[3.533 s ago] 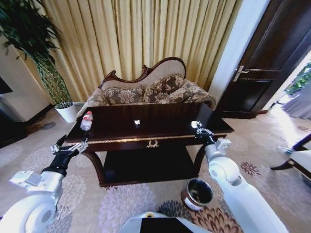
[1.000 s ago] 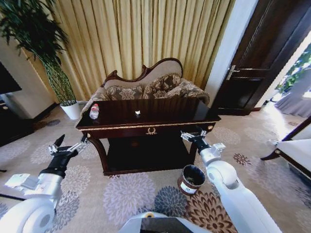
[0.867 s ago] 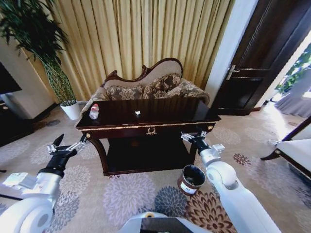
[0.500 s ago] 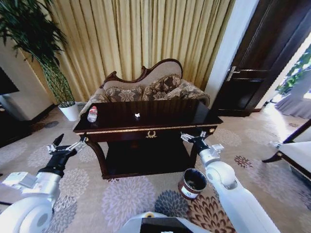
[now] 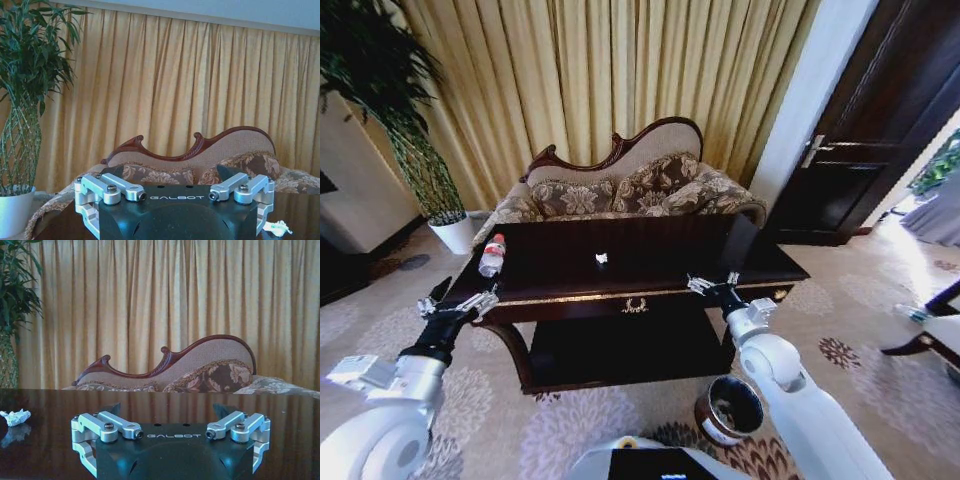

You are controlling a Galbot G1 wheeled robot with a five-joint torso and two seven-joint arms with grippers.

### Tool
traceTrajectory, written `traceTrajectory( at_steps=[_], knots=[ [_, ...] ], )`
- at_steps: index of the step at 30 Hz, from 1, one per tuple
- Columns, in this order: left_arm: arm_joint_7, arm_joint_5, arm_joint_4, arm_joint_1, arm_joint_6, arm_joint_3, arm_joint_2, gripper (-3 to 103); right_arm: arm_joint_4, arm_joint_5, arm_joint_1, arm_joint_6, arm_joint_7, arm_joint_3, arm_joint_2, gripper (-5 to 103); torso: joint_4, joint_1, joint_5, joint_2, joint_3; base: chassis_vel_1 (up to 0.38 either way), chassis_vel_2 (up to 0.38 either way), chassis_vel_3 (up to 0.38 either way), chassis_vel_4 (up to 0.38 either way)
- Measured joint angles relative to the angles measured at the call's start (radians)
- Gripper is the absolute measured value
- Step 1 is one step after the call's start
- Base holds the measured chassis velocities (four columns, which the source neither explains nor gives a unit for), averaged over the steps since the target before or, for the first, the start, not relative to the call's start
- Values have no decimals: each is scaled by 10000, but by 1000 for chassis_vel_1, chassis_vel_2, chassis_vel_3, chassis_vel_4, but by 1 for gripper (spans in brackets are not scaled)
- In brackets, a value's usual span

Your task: Move to the front of the table and place the trash on the table into the trash bin.

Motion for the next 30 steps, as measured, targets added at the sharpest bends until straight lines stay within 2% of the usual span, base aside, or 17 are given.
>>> traceTrajectory(
  at_steps=[8,15,20,23,24,26,27,28,29,30],
  knots=[
    [8,31,-11,57,-13,8,-68,100,162,244,199,-137,-114,-729,-370,100,0,-6,1,4,-3,-19,19,23,-17],
    [8,261,-39,190,-15,-4,-244,100,-305,1163,1401,-422,-47,-1813,-1457,100,0,-6,3,5,-2,0,0,0,0],
    [5,427,-89,298,-21,28,-381,100,-660,1546,2211,-467,-91,-2494,-1955,100,1,-6,2,5,-2,0,0,0,0],
    [-105,472,-97,356,-16,-8,-437,100,-916,2268,3214,-734,-76,-3306,-2364,100,0,-6,1,5,-2,0,0,0,0],
    [-105,472,-97,356,-16,-8,-437,100,-916,2268,3214,-734,-76,-3306,-2364,100,0,-6,1,5,-2,0,0,0,0],
    [-167,472,-99,441,6,-110,-519,100,-1051,3063,4151,-1151,129,-3976,-2556,100,-1,-5,0,4,-2,0,0,0,0],
    [-167,472,-99,441,6,-110,-519,100,-1051,3063,4151,-1151,129,-3976,-2556,100,-1,-5,0,4,-2,0,0,0,0],
    [-182,472,-99,547,10,-163,-581,100,-1133,3583,4782,-1380,262,-4453,-2606,100,1,-4,1,3,-1,0,0,0,0],
    [-182,472,-99,547,10,-163,-581,100,-1133,3583,4782,-1380,262,-4453,-2606,100,1,-4,1,3,-1,0,0,0,0],
    [-186,473,-100,639,12,-209,-623,100,-1259,3867,5374,-1513,377,-4922,-2602,100,1,-4,0,3,-1,0,0,0,0]
  ],
)
